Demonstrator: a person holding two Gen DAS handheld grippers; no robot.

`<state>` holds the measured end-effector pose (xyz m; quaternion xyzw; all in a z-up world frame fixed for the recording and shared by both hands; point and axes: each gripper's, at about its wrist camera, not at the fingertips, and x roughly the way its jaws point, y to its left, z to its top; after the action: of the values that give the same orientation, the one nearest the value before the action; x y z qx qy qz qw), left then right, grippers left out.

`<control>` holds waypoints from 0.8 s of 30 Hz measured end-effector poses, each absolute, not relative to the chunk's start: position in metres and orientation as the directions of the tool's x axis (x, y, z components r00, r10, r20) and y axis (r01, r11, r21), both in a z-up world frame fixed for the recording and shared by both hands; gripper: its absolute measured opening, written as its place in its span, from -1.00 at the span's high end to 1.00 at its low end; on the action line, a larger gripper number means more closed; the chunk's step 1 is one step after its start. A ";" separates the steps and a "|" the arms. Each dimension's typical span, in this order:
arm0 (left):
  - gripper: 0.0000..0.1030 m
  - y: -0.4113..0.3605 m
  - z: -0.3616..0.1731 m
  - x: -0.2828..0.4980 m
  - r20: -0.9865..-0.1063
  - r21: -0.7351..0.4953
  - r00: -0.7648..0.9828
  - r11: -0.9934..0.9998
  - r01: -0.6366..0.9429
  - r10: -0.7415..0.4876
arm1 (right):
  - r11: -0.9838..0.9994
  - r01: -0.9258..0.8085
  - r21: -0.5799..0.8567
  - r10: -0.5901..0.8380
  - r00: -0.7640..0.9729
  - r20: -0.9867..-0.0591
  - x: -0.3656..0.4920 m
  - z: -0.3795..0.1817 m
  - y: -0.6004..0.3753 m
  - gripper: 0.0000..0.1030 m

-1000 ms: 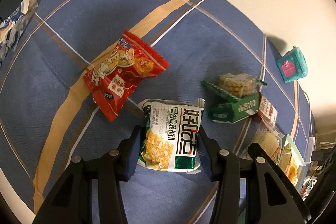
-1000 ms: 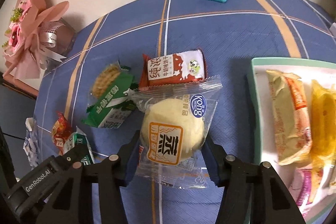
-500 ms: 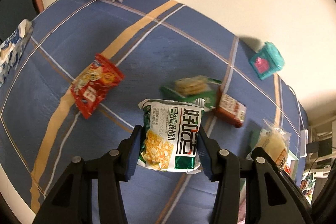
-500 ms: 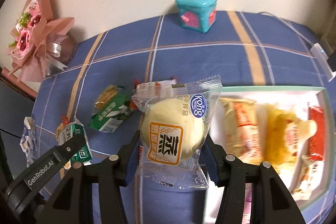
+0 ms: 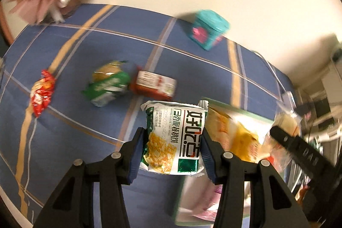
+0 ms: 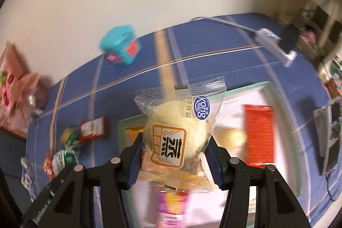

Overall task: Organize snacks
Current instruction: 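Carry the corn snack bag and bun bag over the white tray, then lower both bags into the tray and open both grippers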

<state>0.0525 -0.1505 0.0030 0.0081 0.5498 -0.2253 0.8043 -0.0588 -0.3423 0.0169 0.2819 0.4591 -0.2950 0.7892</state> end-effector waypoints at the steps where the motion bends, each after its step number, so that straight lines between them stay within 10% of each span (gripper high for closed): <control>1: 0.00 -0.155 0.003 0.049 -0.889 -0.232 0.290 0.894 0.384 -0.355 | 0.656 0.735 0.170 -0.217 0.399 -0.891 -0.064 0.019 -0.349 -0.11; 24: 0.01 -0.215 -0.048 0.005 -0.947 -0.129 0.182 0.832 0.539 -0.264 | 0.581 0.813 0.042 -0.191 0.186 -0.964 -0.099 -0.046 -0.400 -0.13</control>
<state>0.0048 -0.2149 -0.0479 0.1180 0.5824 -0.2645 0.7596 -0.0994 -0.4003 -0.0462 0.2924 0.5321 -0.3521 0.7123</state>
